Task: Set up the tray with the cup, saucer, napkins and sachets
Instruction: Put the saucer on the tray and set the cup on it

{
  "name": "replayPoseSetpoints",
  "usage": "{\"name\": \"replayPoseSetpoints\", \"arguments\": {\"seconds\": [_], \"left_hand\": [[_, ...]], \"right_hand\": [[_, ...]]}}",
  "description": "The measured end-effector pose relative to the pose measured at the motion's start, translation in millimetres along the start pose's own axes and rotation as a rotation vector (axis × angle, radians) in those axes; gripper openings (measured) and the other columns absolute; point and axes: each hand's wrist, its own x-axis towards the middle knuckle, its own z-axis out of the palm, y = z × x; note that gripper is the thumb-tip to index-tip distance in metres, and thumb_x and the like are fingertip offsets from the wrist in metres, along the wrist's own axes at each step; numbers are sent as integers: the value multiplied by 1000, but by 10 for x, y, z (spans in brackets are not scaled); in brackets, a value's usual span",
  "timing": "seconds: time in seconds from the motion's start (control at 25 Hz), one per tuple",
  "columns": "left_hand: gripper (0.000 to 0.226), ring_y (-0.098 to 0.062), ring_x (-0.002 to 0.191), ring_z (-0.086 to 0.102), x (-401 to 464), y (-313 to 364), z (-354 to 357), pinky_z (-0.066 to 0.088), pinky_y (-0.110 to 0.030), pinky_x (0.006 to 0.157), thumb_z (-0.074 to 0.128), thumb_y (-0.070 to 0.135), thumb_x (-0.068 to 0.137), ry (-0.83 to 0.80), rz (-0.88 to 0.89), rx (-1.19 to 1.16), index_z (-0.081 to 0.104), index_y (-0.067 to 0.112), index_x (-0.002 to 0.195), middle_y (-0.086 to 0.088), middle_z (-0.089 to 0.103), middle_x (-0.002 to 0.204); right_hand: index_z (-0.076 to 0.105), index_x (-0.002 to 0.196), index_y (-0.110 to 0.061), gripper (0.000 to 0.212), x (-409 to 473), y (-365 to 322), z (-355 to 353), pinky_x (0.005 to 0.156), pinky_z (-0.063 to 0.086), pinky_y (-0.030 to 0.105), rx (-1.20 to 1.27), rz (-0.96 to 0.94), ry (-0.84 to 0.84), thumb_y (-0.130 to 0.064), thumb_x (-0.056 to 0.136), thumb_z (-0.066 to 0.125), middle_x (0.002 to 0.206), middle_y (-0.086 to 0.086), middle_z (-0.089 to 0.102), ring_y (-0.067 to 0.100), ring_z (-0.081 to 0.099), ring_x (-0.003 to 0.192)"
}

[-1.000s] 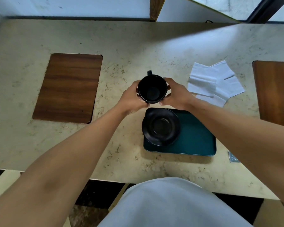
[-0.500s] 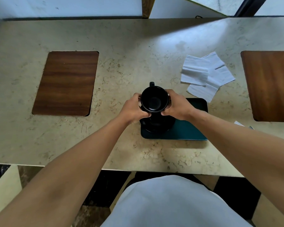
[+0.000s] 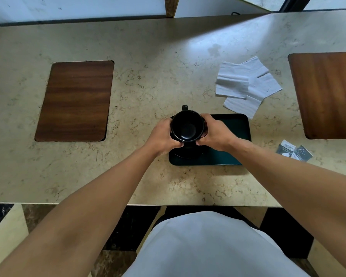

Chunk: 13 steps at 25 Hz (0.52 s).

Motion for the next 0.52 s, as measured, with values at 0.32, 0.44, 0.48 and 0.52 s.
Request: {"name": "replayPoseSetpoints", "arguments": {"seconds": [0.32, 0.44, 0.48, 0.52], "left_hand": [[67, -13, 103, 52, -38, -6, 14, 41, -22, 78, 93, 23, 60, 12, 39, 38, 55, 26, 116, 9, 53, 108], [70, -15, 105, 54, -39, -23, 32, 44, -24, 81, 93, 23, 60, 13, 41, 44, 55, 25, 119, 9, 53, 109], [72, -16, 107, 55, -40, -28, 40, 47, -27, 84, 93, 24, 61, 10, 34, 44, 55, 23, 121, 7, 54, 111], [74, -17, 108, 56, -39, -28, 47, 51, -31, 87, 93, 25, 61, 3, 26, 43, 54, 21, 124, 6, 56, 114]], "right_hand": [[37, 150, -16, 90, -39, -7, 31, 99, 52, 34, 7, -6, 2, -7, 75, 86, 128, 7, 64, 23, 61, 113], [36, 150, -16, 90, -51, -3, 27, 100, 51, 35, 11, -4, 1, -7, 75, 86, 130, 7, 63, 24, 60, 116], [36, 150, -16, 91, -55, -3, 29, 100, 51, 34, 13, -4, 1, -7, 75, 86, 130, 7, 63, 24, 60, 117], [36, 150, -16, 91, -58, -3, 33, 99, 51, 34, 13, -3, 4, -7, 75, 86, 130, 7, 63, 25, 60, 117]]}}
